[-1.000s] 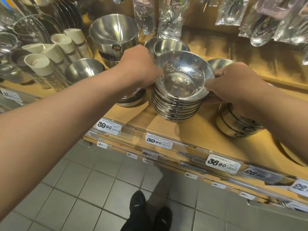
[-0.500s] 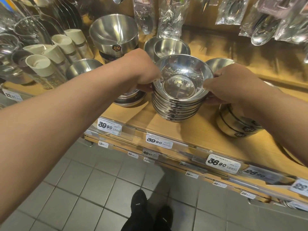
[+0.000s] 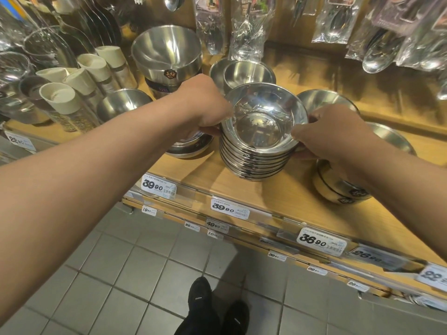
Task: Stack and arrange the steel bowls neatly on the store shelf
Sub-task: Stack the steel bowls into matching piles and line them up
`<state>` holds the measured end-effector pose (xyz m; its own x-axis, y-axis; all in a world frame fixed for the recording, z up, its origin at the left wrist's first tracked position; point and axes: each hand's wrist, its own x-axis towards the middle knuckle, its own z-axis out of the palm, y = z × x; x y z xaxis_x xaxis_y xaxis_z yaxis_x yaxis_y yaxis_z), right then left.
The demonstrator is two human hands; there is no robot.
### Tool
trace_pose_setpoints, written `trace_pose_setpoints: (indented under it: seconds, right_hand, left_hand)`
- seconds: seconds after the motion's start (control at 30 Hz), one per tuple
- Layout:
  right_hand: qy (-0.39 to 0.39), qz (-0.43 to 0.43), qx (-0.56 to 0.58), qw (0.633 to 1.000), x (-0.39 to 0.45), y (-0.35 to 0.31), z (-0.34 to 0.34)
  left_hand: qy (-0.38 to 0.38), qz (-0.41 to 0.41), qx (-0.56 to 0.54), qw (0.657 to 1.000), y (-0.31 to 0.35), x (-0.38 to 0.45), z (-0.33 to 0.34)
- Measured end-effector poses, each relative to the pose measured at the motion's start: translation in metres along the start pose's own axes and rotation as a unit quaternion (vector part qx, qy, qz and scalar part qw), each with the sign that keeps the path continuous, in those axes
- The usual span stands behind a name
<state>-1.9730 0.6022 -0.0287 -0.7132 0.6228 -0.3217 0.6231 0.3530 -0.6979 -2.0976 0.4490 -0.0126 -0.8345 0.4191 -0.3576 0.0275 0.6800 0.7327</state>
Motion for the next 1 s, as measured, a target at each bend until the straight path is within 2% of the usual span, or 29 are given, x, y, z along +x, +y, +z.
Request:
trace_pose_setpoints:
  seconds: [0.2,0.37,0.47,0.53,0.63,0.83,1.0]
  right_hand:
    - [-0.047,0.025,0.003,0.999,0.004,-0.003,-0.003]
    - [-0.052,0.04,0.043,0.997,0.002,-0.003,0.001]
    - [-0.033,0.011,0.018,0.999,-0.005,-0.007,-0.004]
    - [0.014,-0.022,-0.025,0.999,-0.014,-0.012,-0.019]
    - [0.051,-0.055,0.013,0.997,-0.03,-0.006,-0.051]
    - [0.095,-0.034,0.002,0.995,-0.035,0.029,-0.114]
    - [0.083,-0.019,-0.02,0.996,0.011,0.039,-0.123]
  left_hand:
    - [-0.016,0.008,-0.014,1.0,-0.007,0.004,0.001]
    - [-0.034,0.005,-0.059,0.998,-0.012,0.003,0.007]
    - [-0.014,0.017,-0.032,0.999,-0.015,-0.003,0.002]
    - [0.036,0.029,0.014,0.999,-0.015,-0.011,-0.005]
    - [0.079,0.054,0.009,0.995,-0.012,-0.032,-0.014]
    - [0.066,0.076,-0.029,0.994,-0.001,-0.054,-0.028]
    - [0.067,0.065,-0.058,0.994,0.003,-0.033,-0.031]
